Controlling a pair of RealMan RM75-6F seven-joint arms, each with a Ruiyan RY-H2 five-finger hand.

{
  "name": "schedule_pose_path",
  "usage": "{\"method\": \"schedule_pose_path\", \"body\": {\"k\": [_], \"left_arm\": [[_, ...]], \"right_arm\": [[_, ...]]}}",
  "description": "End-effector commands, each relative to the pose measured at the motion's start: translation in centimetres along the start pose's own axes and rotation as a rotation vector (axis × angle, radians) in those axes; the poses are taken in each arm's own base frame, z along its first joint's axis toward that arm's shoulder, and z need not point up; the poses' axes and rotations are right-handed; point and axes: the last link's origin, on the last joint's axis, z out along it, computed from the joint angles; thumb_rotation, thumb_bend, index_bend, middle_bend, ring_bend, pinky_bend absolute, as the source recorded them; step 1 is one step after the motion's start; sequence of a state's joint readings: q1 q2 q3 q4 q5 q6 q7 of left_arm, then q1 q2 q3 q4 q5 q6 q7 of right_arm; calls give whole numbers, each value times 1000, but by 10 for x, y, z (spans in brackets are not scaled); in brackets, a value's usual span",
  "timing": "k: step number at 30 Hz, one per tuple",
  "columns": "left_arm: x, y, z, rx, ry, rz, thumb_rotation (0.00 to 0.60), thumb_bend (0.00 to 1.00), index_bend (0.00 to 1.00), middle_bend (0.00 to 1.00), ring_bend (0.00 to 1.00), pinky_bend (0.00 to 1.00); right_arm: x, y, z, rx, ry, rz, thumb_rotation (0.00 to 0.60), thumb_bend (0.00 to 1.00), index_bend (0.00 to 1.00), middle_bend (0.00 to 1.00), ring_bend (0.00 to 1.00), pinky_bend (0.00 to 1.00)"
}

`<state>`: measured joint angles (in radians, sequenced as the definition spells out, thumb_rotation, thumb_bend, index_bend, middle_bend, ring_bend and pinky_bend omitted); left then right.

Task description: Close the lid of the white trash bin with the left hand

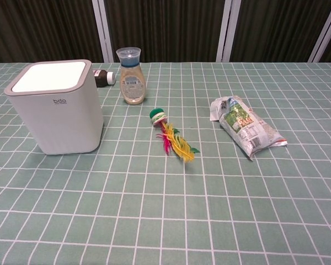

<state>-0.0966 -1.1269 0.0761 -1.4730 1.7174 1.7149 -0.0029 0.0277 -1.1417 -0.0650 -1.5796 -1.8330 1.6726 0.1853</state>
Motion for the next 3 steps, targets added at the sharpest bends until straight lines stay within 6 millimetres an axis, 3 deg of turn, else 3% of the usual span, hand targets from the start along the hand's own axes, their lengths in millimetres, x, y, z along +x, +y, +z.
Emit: {"method": "schedule_pose_path", "body": {"k": [1, 3], "left_arm": [[-22, 4, -19, 77, -166, -88, 600, 463, 104, 0, 0, 0], [-20, 5, -19, 72, -163, -84, 600, 463, 104, 0, 0, 0]], "right_arm": [[0, -2, -2, 9, 2, -7, 600, 210, 0, 0, 0, 0], [0, -2, -2, 6, 6, -7, 600, 210, 0, 0, 0, 0]]}}
